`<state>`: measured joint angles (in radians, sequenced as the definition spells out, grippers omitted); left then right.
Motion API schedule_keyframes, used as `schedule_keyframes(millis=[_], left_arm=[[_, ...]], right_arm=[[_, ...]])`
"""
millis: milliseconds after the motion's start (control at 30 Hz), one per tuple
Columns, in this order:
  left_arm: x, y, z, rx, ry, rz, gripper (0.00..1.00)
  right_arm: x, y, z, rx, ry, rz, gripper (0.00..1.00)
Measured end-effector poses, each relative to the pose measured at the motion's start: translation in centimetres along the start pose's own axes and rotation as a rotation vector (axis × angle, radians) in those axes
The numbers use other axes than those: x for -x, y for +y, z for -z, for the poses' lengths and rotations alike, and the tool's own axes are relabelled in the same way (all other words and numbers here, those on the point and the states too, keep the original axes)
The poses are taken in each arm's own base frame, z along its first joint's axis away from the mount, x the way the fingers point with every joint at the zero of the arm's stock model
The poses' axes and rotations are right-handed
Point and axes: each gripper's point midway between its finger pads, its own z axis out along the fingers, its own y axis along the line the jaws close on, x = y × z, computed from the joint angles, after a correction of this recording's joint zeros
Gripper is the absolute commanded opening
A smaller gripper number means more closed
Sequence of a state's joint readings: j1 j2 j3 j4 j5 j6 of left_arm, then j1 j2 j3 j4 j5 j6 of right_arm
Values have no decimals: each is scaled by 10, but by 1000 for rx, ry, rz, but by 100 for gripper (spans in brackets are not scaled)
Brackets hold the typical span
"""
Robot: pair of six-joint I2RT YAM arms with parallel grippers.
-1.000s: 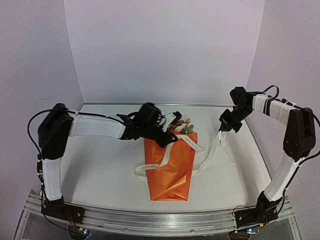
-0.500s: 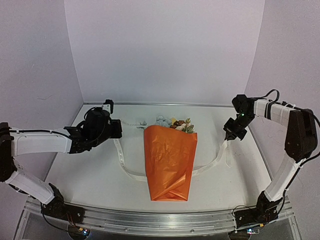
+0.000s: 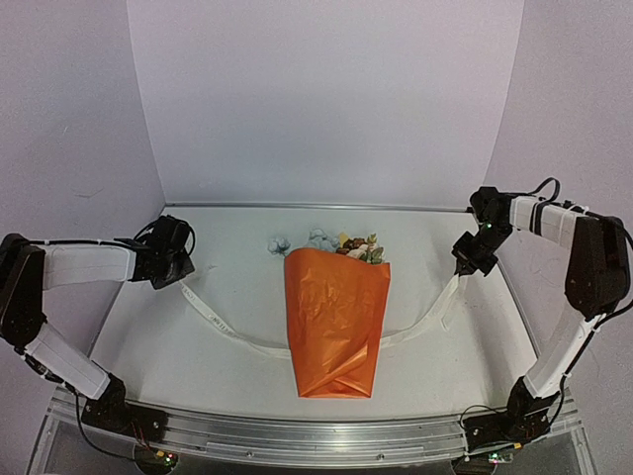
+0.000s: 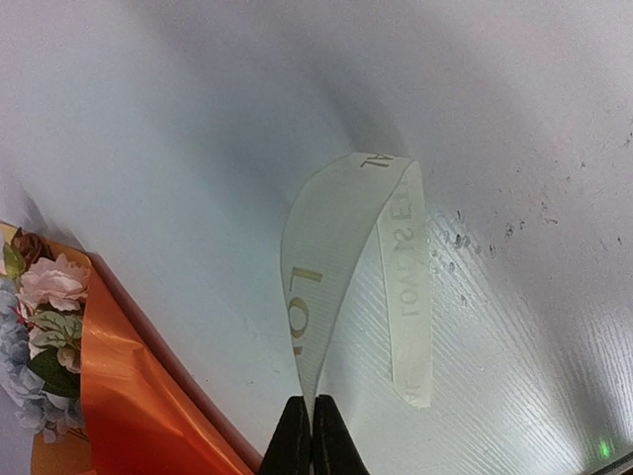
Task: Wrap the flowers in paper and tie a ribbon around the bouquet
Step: Place the left side of the ribbon on the folded bouquet.
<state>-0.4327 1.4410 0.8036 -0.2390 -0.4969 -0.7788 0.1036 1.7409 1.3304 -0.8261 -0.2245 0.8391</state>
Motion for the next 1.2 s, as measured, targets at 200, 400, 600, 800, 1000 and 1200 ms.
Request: schedule_keyframes(millis=[200, 400, 600, 800, 1000, 1200], left_arm=[[13, 42, -19, 103, 41, 114, 0], [23, 64, -27, 128, 65, 201, 0], [9, 48, -38, 46, 146, 206, 0], [-6, 26, -45, -45, 215, 195, 0], [-13, 20, -47, -62, 235, 182, 0], [3, 34, -56, -12, 211, 210, 0]], right_arm=[[6, -4, 1, -1, -5, -19, 0], [8, -6, 1, -2, -6, -24, 0], [16, -13, 2, -6, -12, -50, 0], [26, -23, 1, -19, -10, -88, 0], [41, -30, -4, -34, -2, -129, 0], [45, -34, -3, -26, 12, -159, 0]])
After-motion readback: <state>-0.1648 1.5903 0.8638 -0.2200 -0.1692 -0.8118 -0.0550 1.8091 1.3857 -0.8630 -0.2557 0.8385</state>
